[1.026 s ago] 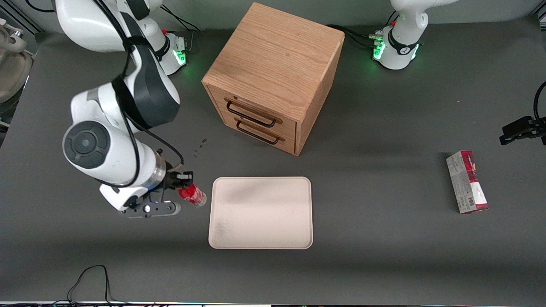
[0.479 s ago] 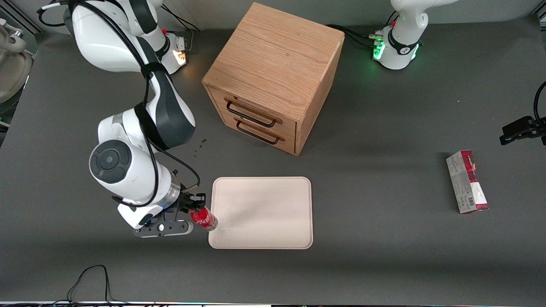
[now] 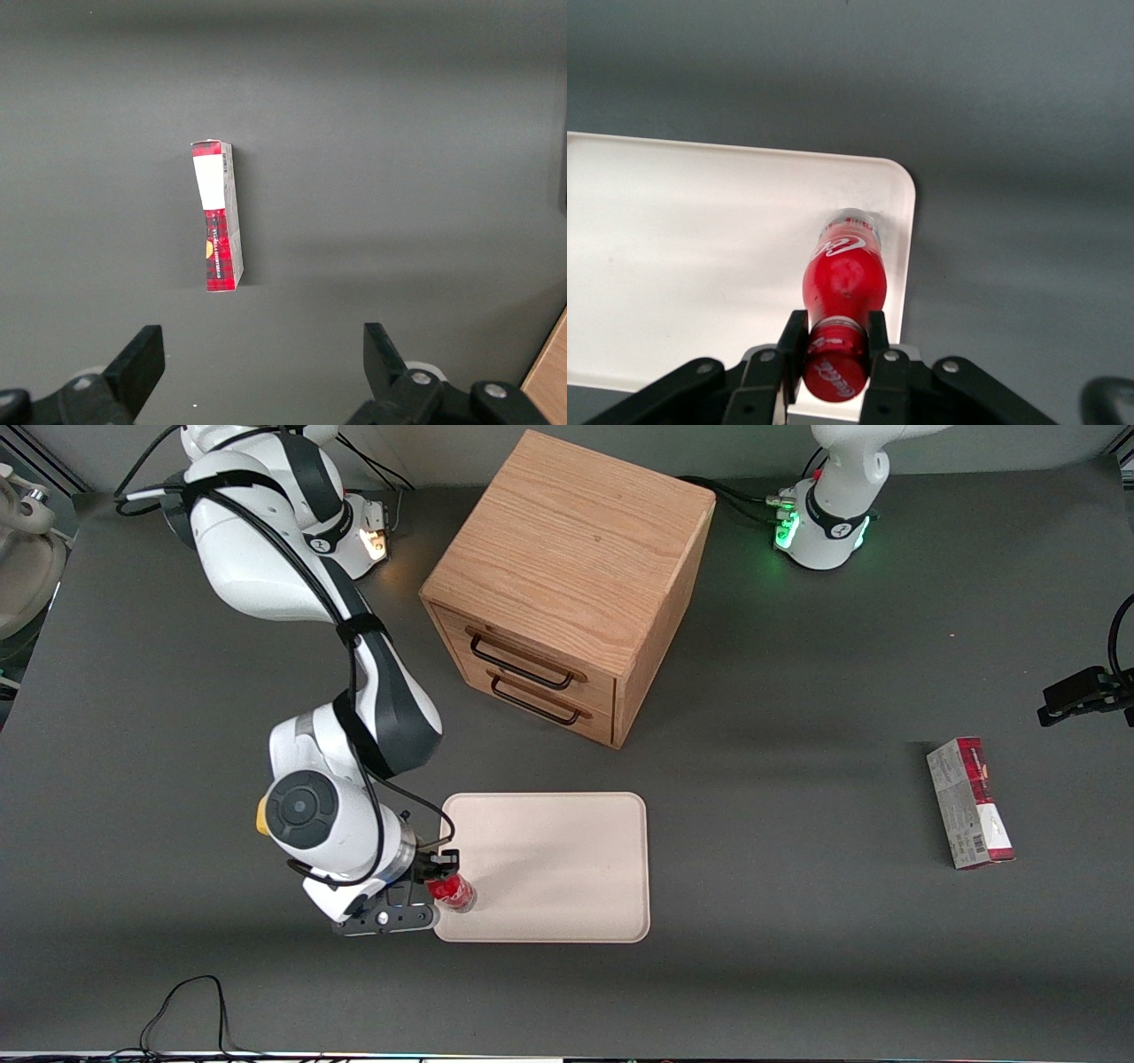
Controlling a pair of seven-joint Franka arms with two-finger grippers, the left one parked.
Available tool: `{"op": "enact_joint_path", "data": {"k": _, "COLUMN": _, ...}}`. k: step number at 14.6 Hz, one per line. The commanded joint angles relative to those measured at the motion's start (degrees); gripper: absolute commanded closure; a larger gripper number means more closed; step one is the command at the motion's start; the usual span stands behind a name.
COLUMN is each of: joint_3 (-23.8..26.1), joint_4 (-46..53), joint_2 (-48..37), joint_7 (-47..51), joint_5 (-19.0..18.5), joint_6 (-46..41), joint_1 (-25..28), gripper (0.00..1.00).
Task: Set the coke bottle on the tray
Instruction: 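Lower the bottle onto the tray and open the right gripper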
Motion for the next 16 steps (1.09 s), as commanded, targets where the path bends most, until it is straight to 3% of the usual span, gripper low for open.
{"op": "enact_joint_path", "data": {"k": 1, "joint_3": 0.5, "joint_4": 3.0, "joint_2": 1.1, "joint_7": 0.3, "joint_5": 1.2, "joint_6": -0.9, "joint_1": -0.6, "gripper": 1.0}}
{"op": "enact_joint_path", "data": {"k": 13, "joint_3": 0.5, "joint_4": 1.4, "joint_2": 1.2, "joint_7": 0.0, "joint_5": 1.0, "joint_6": -2.3, "joint_1": -0.5, "gripper": 1.0}}
{"op": "enact_joint_path", "data": {"k": 14, "joint_3": 0.5, "joint_4": 1.3, "joint_2": 1.2, "joint_7": 0.3, "joint_5": 1.1, "joint_6": -2.3, "joint_1": -0.5, "gripper": 0.7}}
{"op": "enact_joint_path", "data": {"k": 15, "joint_3": 0.5, "joint_4": 1.0, "joint_2": 1.2, "joint_7": 0.5, "joint_5": 1.1, "joint_6": -2.3, "joint_1": -0.5, "gripper": 0.2}}
{"op": "enact_joint_path", "data": {"k": 16, "joint_3": 0.5, "joint_4": 1.0, "joint_2": 1.1, "joint_7": 0.6, "joint_5": 1.1, "joint_6": -2.3, "joint_1": -0.4, "gripper": 0.0}}
